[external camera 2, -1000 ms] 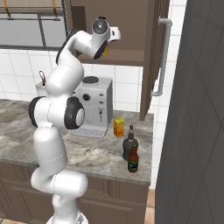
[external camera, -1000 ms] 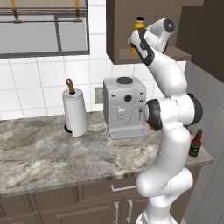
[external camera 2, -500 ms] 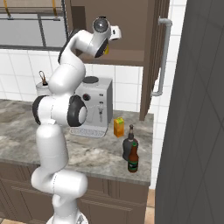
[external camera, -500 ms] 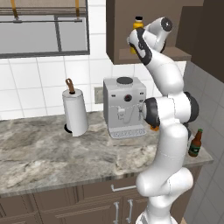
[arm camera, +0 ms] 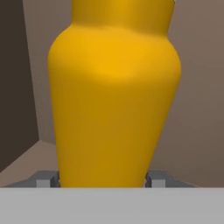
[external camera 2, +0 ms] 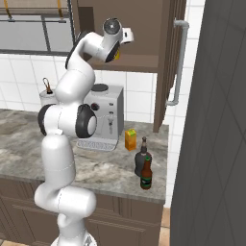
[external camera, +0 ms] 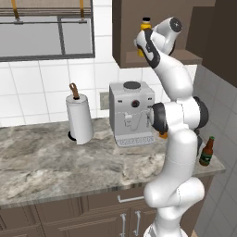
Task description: Sort all alcoholic drinks to one cabinet, and non-alcoholic drinks to the other.
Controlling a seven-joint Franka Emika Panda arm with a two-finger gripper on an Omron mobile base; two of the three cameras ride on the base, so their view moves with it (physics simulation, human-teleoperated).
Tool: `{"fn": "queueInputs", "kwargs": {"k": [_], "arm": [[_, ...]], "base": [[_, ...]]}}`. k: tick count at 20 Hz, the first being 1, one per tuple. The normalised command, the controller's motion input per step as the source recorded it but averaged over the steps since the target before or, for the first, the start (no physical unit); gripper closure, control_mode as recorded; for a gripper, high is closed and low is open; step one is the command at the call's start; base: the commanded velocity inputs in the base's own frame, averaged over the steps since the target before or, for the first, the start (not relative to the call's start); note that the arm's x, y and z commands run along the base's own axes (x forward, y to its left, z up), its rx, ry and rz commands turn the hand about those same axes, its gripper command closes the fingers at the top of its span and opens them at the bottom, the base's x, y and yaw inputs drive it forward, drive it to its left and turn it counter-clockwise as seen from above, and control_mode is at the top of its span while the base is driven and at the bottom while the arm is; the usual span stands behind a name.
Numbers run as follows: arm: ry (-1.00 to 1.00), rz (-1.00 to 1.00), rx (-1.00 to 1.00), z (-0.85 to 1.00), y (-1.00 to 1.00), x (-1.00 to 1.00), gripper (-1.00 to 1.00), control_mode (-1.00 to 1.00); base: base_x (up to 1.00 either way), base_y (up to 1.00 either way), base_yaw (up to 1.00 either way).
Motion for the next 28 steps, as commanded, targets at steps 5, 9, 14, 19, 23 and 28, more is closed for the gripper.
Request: {"fn": "queueInputs", "kwargs": {"k": [5, 9, 14, 19, 23, 28], "arm": [[0.00, 0.00, 0.00, -0.17, 0.00, 0.02, -1.00, -1.00], [0.00, 0.00, 0.00, -0.14, 0.00, 0.00, -1.00, -1.00], [0.00, 0.00, 0.00, -0.08, 0.00, 0.01, -1.00, -1.00], [0.00, 0.00, 0.00, -0.02, -0.02, 0.04, -1.00, -1.00], [0.00, 0.00, 0.00, 0.00, -0.06, 0.02, -1.00, -1.00], [0.00, -0.01, 0.00, 0.01, -0.05, -0.07, -1.00, -1.00]], "base": [[0.00, 0.00, 0.00], [0.00, 0.00, 0.00], [0.00, 0.00, 0.00], [0.00, 0.00, 0.00], [0.00, 0.00, 0.00], [0.00, 0.00, 0.00]]}}
